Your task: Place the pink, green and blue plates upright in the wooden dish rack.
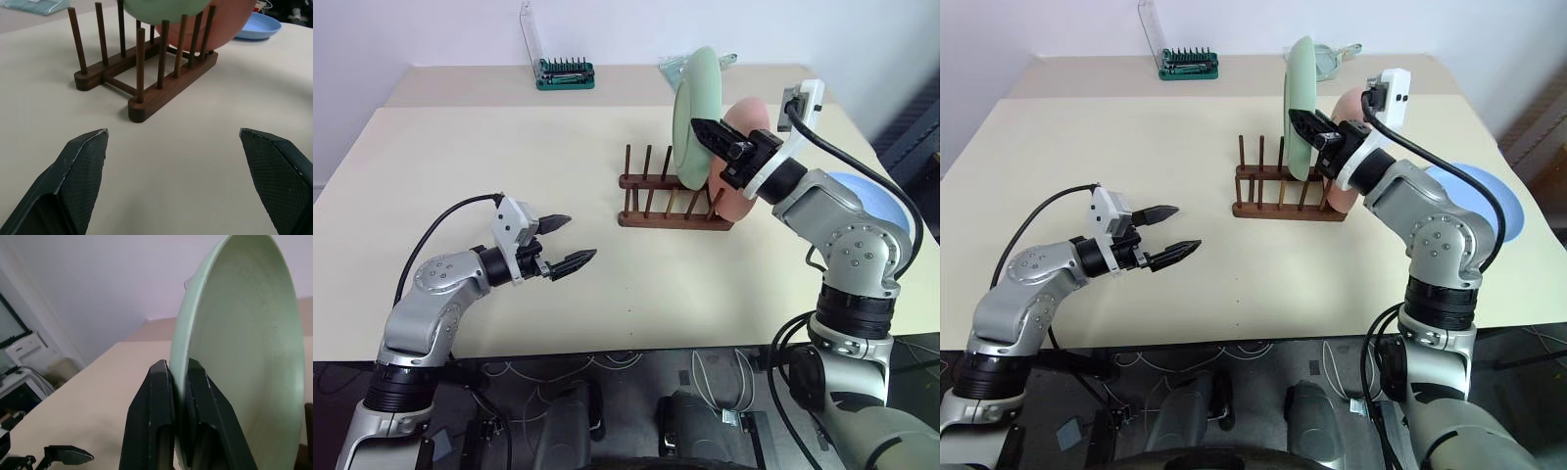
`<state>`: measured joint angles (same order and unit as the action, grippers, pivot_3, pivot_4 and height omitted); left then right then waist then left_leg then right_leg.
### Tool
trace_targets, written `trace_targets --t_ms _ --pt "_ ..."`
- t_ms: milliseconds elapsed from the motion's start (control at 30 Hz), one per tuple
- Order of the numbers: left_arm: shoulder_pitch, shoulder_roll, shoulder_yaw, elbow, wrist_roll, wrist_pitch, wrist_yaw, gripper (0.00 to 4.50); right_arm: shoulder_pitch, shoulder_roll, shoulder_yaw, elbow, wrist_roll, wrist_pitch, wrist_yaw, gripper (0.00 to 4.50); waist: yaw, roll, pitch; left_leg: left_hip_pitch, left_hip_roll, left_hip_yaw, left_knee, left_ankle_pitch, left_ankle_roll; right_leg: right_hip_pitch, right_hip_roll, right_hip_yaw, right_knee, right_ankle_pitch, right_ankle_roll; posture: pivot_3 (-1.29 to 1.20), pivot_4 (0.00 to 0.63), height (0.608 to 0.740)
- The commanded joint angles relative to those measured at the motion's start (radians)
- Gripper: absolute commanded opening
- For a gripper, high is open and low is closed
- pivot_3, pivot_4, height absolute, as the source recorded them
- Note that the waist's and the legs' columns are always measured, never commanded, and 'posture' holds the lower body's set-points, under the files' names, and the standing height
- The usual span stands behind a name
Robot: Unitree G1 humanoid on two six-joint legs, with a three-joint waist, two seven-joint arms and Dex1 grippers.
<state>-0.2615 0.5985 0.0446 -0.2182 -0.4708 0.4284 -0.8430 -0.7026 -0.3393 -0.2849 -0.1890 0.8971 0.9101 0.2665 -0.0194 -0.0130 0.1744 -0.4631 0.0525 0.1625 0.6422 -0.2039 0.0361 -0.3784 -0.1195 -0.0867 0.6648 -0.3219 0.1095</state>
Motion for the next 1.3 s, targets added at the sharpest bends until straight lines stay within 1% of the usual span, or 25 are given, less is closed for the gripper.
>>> trace_targets --t_ms 33,167,333,433,633,1067,1167,1233,1300 --pt "-0.003 0.009 0.025 -0.032 -0.006 -0.015 -0.001 4.41 -0.03 0.009 -0.031 -0.012 0.037 -0.004 -0.025 0.0 0.0 0.0 0.0 0.0 0.0 0.0 0.0 0.0 0.0 0.0 0.0 0.0 0.0 0.0 0.0 0.0 0.15 0.732" --pt "-0.011 0.008 0.02 -0.018 0.002 -0.023 -0.006 4.41 -0.022 0.021 -0.035 -0.002 0.043 0.002 -0.076 0.0 0.0 0.0 0.0 0.0 0.0 0.0 0.0 0.0 0.0 0.0 0.0 0.0 0.0 0.0 0.0 0.0 0.15 0.732" --pt "-0.018 0.005 0.015 -0.009 0.007 -0.028 -0.009 4.41 -0.019 0.021 -0.031 -0.004 0.052 -0.001 -0.09 0.0 0.0 0.0 0.0 0.0 0.0 0.0 0.0 0.0 0.0 0.0 0.0 0.0 0.0 0.0 0.0 0.0 0.15 0.732" --pt "-0.018 0.005 0.014 -0.006 0.008 -0.03 -0.011 4.5 -0.019 0.018 -0.027 -0.005 0.051 -0.004 -0.091 1.08 0.0 0.0 0.0 0.0 0.0 0.0 0.0 0.0 0.0 0.0 0.0 0.0 0.0 0.0 0.0 0.0 0.15 0.732" --pt "-0.014 0.004 0.014 -0.006 0.01 -0.033 -0.011 4.5 -0.024 0.002 -0.012 -0.018 0.034 -0.012 -0.077 4.03 0.0 0.0 0.0 0.0 0.0 0.0 0.0 0.0 0.0 0.0 0.0 0.0 0.0 0.0 0.0 0.0 0.15 0.732" --pt "-0.021 -0.005 0.013 0.003 0.001 -0.043 -0.016 4.5 -0.072 -0.108 0.014 -0.106 0.021 -0.001 -0.029 4.03 0.0 0.0 0.0 -0.001 0.0 0.0 0.0 0.0 0.0 -0.001 0.0 0.0 0.0 0.0 0.0 0.0 0.15 0.732" --pt "-0.038 -0.015 0.011 0.012 -0.004 -0.049 -0.023 4.5 -0.062 -0.21 0.018 -0.192 0.006 -0.015 0.049 4.03 0.003 0.001 0.001 -0.002 0.0 0.0 0.0 0.0 0.0 -0.002 0.0 0.0 0.0 0.0 0.0 0.0 0.15 0.732" --pt "-0.062 -0.028 0.002 0.02 -0.007 -0.05 -0.035 4.5 -0.018 -0.34 -0.031 -0.248 -0.019 -0.046 0.138 4.03 0.011 0.001 0.001 -0.004 0.0 0.0 0.0 0.0 0.0 -0.004 -0.001 0.0 0.0 0.0 0.0 0.0 0.15 0.732" --pt "-0.076 -0.034 -0.008 0.027 -0.006 -0.052 -0.05 4.5 0.035 -0.439 -0.08 -0.271 -0.037 -0.07 0.202 4.03 0.015 0.001 0.001 -0.008 -0.001 -0.001 0.002 -0.001 0.002 -0.006 -0.001 0.0 -0.001 0.0 0.0 0.0 0.15 0.732"
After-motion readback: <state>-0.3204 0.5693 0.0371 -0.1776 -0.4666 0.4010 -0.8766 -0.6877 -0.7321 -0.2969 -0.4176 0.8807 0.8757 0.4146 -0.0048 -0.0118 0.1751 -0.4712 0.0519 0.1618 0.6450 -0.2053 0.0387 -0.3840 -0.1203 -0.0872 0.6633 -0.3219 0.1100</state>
